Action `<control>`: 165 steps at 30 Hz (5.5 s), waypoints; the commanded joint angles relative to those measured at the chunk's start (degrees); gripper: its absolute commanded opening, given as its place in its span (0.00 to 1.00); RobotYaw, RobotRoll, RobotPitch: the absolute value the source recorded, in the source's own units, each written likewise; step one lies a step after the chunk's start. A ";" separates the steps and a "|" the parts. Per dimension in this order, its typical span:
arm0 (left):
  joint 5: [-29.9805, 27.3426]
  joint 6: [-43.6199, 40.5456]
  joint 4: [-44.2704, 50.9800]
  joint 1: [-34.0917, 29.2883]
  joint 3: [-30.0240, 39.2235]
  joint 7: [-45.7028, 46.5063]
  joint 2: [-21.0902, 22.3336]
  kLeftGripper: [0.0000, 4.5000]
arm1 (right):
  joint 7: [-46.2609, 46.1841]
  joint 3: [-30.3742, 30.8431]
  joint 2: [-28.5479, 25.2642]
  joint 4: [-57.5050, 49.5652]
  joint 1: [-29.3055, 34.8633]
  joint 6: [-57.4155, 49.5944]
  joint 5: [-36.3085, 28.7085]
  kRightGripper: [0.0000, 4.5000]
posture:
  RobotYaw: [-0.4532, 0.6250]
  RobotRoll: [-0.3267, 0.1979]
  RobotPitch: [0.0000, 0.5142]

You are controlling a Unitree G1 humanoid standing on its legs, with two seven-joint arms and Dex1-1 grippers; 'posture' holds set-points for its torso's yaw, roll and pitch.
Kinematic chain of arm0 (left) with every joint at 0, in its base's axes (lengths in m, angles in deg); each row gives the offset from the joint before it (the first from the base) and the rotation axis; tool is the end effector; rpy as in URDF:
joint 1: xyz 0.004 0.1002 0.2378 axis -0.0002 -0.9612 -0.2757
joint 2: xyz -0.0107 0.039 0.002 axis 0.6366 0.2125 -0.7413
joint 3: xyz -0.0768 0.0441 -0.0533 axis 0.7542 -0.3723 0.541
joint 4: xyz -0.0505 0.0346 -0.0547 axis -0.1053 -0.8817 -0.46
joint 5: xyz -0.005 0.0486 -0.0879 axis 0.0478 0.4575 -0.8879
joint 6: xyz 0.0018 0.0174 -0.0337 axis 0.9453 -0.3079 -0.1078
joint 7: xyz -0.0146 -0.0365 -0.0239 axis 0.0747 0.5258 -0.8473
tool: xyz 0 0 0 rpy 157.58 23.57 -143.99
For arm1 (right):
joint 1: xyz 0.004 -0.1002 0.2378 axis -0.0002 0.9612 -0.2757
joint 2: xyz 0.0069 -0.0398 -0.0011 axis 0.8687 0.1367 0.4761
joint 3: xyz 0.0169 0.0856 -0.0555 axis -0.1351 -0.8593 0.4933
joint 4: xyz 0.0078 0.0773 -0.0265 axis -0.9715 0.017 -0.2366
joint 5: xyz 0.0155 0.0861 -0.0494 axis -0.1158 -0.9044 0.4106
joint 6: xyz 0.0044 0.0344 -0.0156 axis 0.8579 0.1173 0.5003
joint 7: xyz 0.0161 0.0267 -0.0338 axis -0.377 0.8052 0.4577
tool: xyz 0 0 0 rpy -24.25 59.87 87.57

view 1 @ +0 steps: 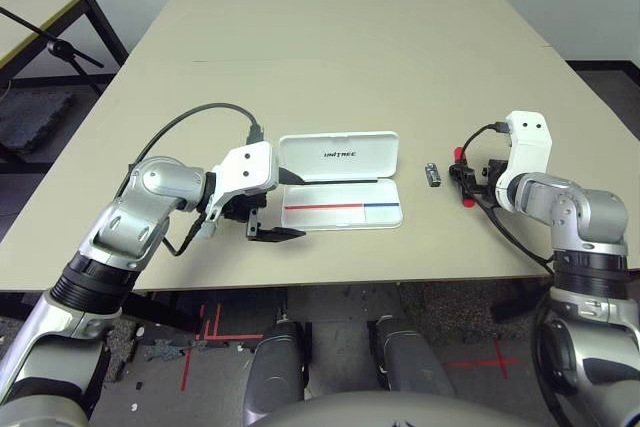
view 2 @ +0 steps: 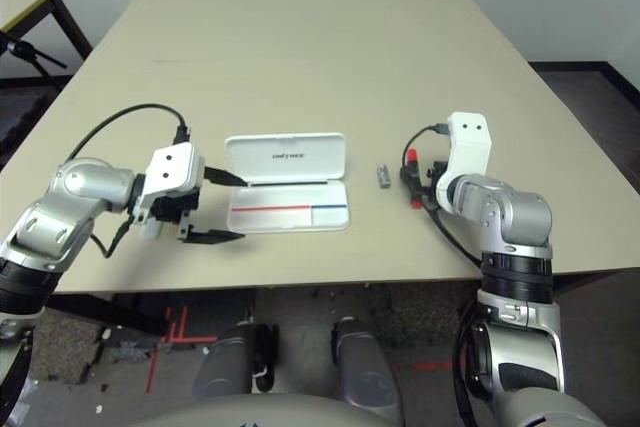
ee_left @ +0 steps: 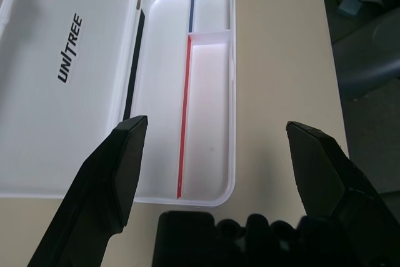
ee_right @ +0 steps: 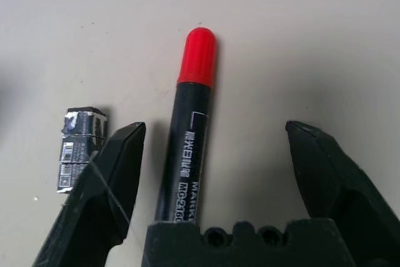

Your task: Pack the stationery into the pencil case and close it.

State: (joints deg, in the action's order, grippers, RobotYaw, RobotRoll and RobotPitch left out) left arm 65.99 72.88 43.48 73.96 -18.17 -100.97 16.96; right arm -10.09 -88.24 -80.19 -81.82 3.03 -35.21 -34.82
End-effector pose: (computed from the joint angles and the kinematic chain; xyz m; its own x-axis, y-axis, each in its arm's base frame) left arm 0.2603 0.2181 0.1660 0.2066 -0.8178 -0.5371 0.9524 0.0424 0.3018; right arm 0.2650 -0.2425 0.1251 0.8093 0.0689 -0.5833 0.0078 0.9917 0.1280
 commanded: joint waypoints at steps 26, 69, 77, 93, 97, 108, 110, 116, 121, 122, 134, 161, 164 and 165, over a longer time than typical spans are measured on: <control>-0.09 -4.85 3.59 1.53 0.09 -0.81 1.41 1.00 | 36.74 14.41 -27.79 -1.52 0.25 20.01 -0.58 0.11 | 0.28 0.62 0.18; -0.71 -9.10 8.13 -1.42 3.48 2.63 4.89 1.00 | 59.73 41.19 -5.89 7.36 -18.43 41.94 12.05 0.11 | 0.37 0.62 0.16; -0.82 -9.23 8.36 -1.48 3.43 2.81 4.91 1.00 | 58.09 41.86 -3.70 11.20 -18.65 45.28 14.85 0.11 | 0.37 0.62 0.15; -0.86 -7.71 6.95 -2.00 3.62 2.25 5.29 1.00 | 58.50 38.98 -1.27 12.74 -17.92 49.14 13.68 0.59 | 0.37 0.62 0.14; -1.08 -8.18 7.50 -2.19 3.80 2.53 5.38 1.00 | 60.51 33.88 -4.18 8.01 -17.28 43.14 8.19 0.91 | 0.38 0.62 0.15; -2.08 -10.82 9.71 -4.70 5.98 3.49 6.76 1.00 | 72.17 19.07 -29.21 -9.47 -3.70 24.46 -9.71 1.00 | 0.38 0.62 0.16; -2.22 -11.51 10.00 -5.14 6.75 3.82 7.04 1.00 | 72.20 14.60 -32.29 -13.26 -0.84 20.59 -14.29 1.00 | 0.38 0.62 0.16; -1.53 -12.35 9.42 -5.18 6.24 5.44 6.35 1.00 | 69.08 10.10 -35.10 -19.01 4.17 17.17 -19.51 1.00 | 0.37 0.62 0.16; -1.10 -12.07 8.19 -4.96 6.23 6.44 6.22 1.00 | 66.63 11.55 -34.00 -19.20 4.28 17.81 -19.74 1.00 | 0.37 0.62 0.16; -1.04 -12.14 8.06 -4.98 6.38 6.88 6.12 1.00 | 66.39 11.79 -33.84 -19.11 4.20 17.95 -19.76 1.00 | 0.37 0.62 0.16; 3.66 -40.29 3.68 -0.09 8.63 26.18 2.81 1.00 | 65.32 14.87 -32.41 -16.92 2.72 20.55 -18.47 1.00 | 0.38 0.62 0.17; 2.89 -73.43 7.07 2.88 12.56 47.85 -9.34 1.00 | 64.63 16.92 -32.07 -14.43 3.39 23.79 -15.56 1.00 | 0.38 0.62 0.20; 2.19 -74.25 7.87 2.57 12.16 48.07 -9.55 1.00 | 64.51 17.25 -31.98 -14.28 3.25 24.04 -15.43 1.00 | 0.38 0.62 0.20; 1.93 -74.37 8.24 2.33 11.64 48.02 -9.41 1.00 | 64.48 17.38 -31.98 -14.19 3.23 24.18 -15.36 1.00 | 0.38 0.62 0.20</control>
State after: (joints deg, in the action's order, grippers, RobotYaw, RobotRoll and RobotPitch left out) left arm 68.92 -0.25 50.74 77.14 -5.54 -53.08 7.91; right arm 54.52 -71.28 -112.16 -96.04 6.43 -11.70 -50.69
